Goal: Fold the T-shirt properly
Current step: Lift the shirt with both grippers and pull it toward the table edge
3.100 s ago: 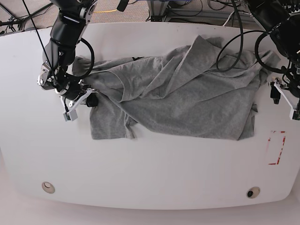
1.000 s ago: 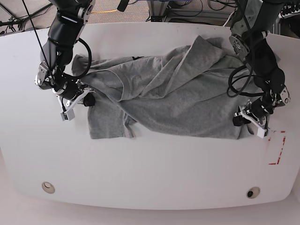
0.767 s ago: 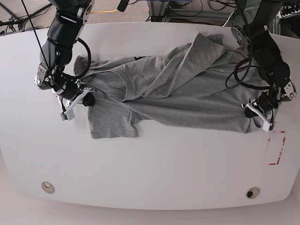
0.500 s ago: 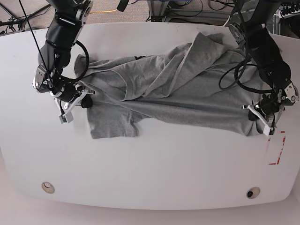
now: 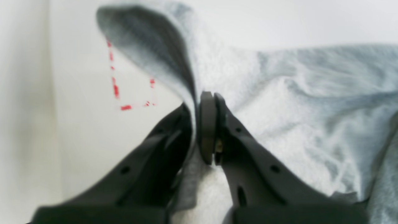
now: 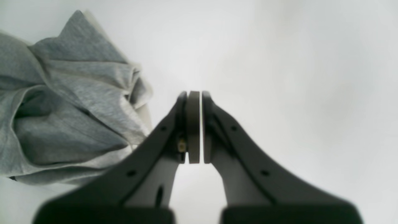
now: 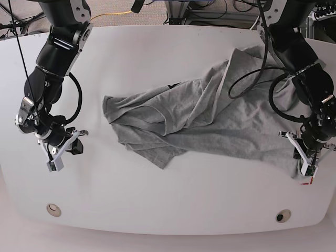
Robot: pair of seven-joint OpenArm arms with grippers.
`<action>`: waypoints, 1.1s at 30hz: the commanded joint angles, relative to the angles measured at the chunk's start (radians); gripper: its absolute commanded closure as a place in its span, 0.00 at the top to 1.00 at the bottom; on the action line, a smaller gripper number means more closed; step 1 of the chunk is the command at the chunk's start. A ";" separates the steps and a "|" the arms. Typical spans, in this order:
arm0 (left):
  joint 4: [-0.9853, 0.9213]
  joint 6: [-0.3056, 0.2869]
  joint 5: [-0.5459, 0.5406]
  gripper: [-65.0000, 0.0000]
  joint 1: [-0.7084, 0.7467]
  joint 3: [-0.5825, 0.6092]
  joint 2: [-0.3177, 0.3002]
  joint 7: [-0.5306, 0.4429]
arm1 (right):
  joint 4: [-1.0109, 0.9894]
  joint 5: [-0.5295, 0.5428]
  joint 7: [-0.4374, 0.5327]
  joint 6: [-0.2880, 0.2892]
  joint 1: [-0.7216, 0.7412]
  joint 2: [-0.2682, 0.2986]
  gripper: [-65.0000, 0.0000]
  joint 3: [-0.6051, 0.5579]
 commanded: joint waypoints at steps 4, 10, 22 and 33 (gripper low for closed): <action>0.116 0.002 -0.007 0.01 -0.058 0.021 0.007 0.052 | 0.022 0.016 -0.044 0.005 0.095 0.040 0.00 0.002; 0.124 0.002 -0.009 0.01 -0.026 0.016 0.007 0.083 | 0.018 0.016 -0.076 0.006 0.079 -0.004 0.04 0.002; 0.158 0.002 -0.009 0.01 0.070 0.015 0.007 0.080 | 0.015 0.012 -0.069 0.006 0.020 -0.185 0.78 0.005; 0.158 0.002 -0.007 0.01 0.088 0.015 0.000 0.080 | -0.130 0.009 0.017 0.006 0.021 -0.236 0.78 0.002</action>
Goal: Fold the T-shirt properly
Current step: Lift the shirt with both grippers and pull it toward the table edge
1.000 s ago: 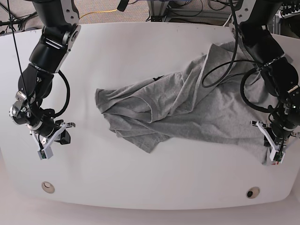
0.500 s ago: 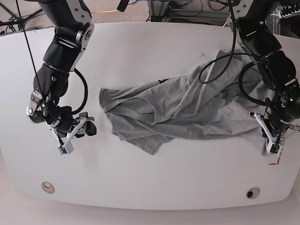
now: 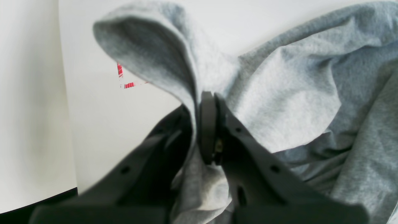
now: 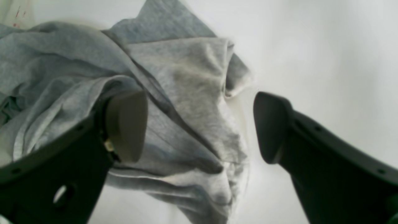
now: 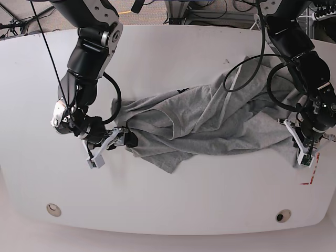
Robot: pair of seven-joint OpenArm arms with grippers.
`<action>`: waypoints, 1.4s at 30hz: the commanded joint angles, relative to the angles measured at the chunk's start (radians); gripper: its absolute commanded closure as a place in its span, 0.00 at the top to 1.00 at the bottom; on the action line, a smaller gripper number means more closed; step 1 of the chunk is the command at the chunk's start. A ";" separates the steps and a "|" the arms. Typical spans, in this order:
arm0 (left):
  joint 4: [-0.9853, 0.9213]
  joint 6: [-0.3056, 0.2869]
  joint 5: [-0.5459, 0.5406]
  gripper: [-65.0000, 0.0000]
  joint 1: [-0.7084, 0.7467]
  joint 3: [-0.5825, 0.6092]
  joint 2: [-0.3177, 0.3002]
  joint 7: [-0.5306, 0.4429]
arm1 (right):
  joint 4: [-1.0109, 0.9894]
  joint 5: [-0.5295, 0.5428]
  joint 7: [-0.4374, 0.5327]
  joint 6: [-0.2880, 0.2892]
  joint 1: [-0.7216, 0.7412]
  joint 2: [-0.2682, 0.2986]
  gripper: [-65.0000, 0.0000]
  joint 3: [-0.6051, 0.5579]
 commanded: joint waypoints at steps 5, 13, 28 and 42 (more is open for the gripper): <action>0.023 0.002 -0.006 0.01 -0.020 -0.001 -0.036 -0.016 | -0.124 0.018 0.149 0.006 0.026 0.049 0.78 -0.060; 0.043 0.002 -0.004 0.01 -0.018 -0.002 -0.038 -0.016 | -0.169 0.027 0.218 0.006 0.006 0.074 0.78 -0.164; 0.041 0.002 -0.004 0.01 -0.004 -0.001 -0.038 -0.016 | -0.170 0.018 0.277 0.006 0.012 0.009 0.40 -0.167; 0.052 0.002 -0.004 0.01 -0.012 -0.001 -0.059 -0.016 | -0.146 0.025 0.220 0.006 0.039 0.043 0.00 -0.164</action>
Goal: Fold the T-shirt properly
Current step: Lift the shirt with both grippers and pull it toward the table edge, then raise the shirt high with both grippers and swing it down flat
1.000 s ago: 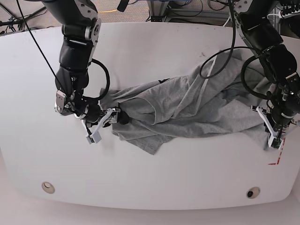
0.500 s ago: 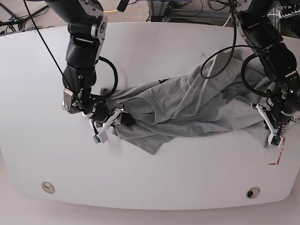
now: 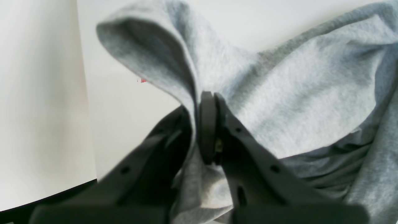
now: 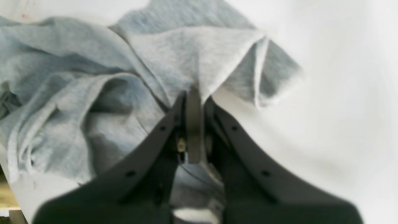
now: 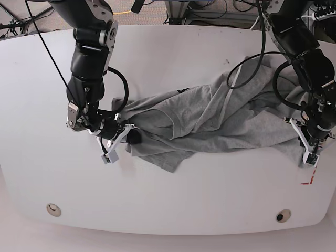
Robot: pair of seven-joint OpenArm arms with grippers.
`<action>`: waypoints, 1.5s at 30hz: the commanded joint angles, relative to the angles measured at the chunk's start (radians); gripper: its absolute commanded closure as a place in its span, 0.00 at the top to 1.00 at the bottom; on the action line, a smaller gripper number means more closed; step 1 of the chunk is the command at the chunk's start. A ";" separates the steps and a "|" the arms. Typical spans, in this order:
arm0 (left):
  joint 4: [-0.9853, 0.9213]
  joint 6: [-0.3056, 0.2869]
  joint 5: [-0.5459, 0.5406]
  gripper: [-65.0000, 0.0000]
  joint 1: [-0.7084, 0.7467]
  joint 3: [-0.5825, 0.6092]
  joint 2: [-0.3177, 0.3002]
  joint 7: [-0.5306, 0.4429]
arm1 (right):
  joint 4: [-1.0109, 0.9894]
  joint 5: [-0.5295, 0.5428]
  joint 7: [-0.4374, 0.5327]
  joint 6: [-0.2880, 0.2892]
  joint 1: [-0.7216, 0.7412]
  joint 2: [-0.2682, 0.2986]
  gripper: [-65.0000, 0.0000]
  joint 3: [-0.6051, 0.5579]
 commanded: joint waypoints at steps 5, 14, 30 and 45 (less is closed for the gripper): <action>0.069 0.002 -0.004 0.01 -0.054 0.004 -0.009 -0.013 | 0.123 0.025 -0.016 0.009 0.049 0.045 0.00 0.003; 0.078 0.002 0.002 0.01 -0.187 0.005 0.026 -0.010 | 0.229 0.024 -0.128 0.009 0.172 0.125 0.00 0.005; 0.044 0.104 -0.003 0.01 -0.557 0.113 0.049 -0.010 | 0.210 0.022 -0.275 0.009 0.603 0.297 0.00 -0.006; 0.026 0.109 0.033 0.01 -0.910 0.071 0.061 0.038 | 0.023 0.025 -0.344 0.009 0.927 0.380 0.00 -0.257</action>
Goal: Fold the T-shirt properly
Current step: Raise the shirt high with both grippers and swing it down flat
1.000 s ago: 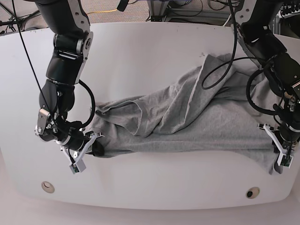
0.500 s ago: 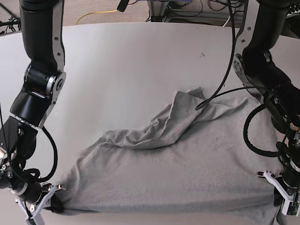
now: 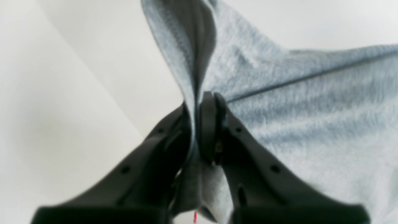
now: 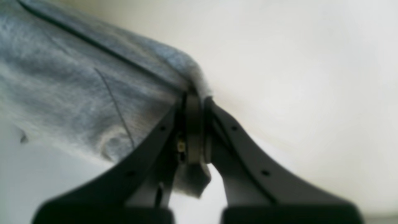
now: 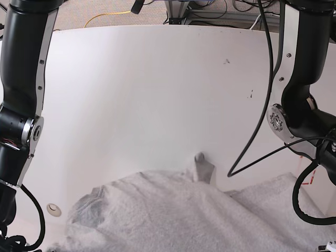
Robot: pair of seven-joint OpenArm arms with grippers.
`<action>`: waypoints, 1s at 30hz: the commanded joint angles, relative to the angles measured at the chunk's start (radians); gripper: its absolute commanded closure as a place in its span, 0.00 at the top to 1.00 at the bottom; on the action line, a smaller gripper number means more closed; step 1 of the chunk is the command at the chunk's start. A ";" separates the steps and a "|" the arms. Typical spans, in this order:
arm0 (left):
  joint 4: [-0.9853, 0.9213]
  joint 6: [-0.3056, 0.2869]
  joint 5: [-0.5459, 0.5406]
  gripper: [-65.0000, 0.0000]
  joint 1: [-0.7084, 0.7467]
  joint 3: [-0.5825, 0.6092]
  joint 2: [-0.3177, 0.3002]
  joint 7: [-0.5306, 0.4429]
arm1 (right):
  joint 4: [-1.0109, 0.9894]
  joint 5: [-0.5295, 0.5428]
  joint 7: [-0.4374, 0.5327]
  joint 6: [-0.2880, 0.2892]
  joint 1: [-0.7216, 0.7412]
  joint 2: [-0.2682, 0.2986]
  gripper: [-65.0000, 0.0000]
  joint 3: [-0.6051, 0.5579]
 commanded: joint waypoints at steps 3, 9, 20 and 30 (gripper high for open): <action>0.007 0.007 0.029 0.01 -0.051 -0.002 -0.014 -0.021 | 0.008 -0.025 -0.047 -0.007 0.034 0.014 0.00 0.003; 0.012 0.004 0.028 0.01 0.025 -0.005 -0.018 -0.021 | 0.008 -0.025 -0.075 -0.007 0.034 0.028 0.00 0.007; 0.089 0.001 0.025 0.01 0.320 -0.008 -0.015 -0.021 | 0.049 -0.023 -0.079 -0.007 0.006 0.077 0.00 0.127; 0.150 -0.023 0.023 0.01 0.544 -0.005 -0.011 -0.021 | 0.276 0.052 -0.110 -0.007 -0.303 0.087 0.00 0.184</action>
